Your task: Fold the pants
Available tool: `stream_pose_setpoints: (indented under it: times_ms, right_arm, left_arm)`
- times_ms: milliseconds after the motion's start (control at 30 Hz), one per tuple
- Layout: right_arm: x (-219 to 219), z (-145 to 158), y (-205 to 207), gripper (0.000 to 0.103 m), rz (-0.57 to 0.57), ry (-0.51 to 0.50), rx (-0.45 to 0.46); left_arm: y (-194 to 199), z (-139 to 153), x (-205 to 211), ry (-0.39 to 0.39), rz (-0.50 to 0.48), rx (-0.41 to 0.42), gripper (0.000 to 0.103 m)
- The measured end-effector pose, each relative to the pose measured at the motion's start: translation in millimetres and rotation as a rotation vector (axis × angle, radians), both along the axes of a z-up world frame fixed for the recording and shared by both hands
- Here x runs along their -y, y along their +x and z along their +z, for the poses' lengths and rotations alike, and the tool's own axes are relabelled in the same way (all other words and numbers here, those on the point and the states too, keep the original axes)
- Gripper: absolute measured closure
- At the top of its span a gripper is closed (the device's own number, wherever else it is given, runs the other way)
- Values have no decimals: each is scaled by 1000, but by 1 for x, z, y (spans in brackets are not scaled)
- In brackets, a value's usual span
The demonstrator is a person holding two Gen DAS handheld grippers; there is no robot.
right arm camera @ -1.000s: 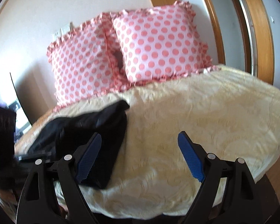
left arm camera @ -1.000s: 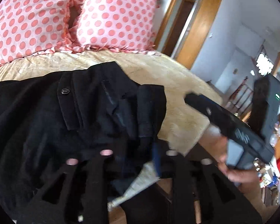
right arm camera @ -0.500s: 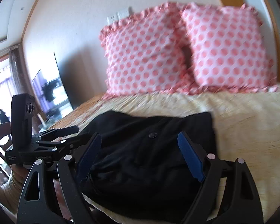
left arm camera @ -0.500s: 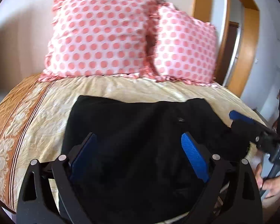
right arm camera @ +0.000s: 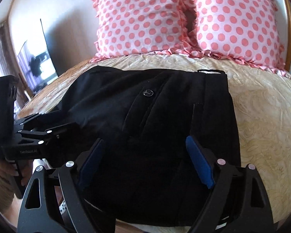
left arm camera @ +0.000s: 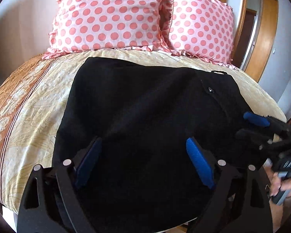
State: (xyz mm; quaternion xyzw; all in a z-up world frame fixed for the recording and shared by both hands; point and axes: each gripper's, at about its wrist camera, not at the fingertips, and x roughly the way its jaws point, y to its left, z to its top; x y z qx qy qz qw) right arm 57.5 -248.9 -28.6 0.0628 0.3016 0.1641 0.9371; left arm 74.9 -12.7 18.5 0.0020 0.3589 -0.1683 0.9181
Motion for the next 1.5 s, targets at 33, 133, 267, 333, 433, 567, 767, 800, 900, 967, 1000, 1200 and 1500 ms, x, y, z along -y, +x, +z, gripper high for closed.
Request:
stream_pose_setpoints:
  times_ms: [33, 133, 267, 333, 433, 567, 767, 800, 900, 967, 1000, 1200, 1500]
  right_arm:
    - [9, 8, 0, 16, -1, 46, 4]
    - [46, 36, 9, 13, -65, 135, 61]
    - [80, 40, 46, 12, -97, 163, -40]
    - [86, 30, 69, 13, -95, 150, -119]
    - [92, 13, 92, 18, -83, 176, -211]
    - [85, -1, 104, 26, -52, 157, -263]
    - [81, -2, 104, 30, -17, 123, -243]
    - [81, -2, 104, 30, -15, 123, -233]
    - [75, 0, 105, 36, -12, 90, -220]
    - [68, 4, 100, 41, -9, 28, -179]
    - [66, 6, 97, 46, -10, 6, -161]
    - [56, 15, 84, 66, 13, -76, -86]
    - [74, 1, 100, 52, 22, 53, -167]
  left_arm:
    - [-1, 2, 0, 7, 0, 5, 15]
    - [-9, 11, -1, 44, 19, 82, 3]
    - [-10, 11, -1, 73, 17, 94, 3]
    - [-6, 5, -5, 40, 19, 56, 3]
    - [-9, 4, -5, 43, 15, 71, 3]
    - [-11, 2, -4, 51, 9, 78, 2]
    - [-11, 1, -4, 51, 2, 81, 2]
    - [-11, 1, -4, 53, 3, 83, 2]
    - [-11, 1, -4, 56, 3, 86, 2]
    - [-11, 1, -4, 56, 3, 87, 2]
    - [-11, 1, -4, 56, 2, 87, 2]
    - [-11, 1, -3, 63, 0, 88, 2]
    - [-11, 0, -3, 63, 1, 89, 2]
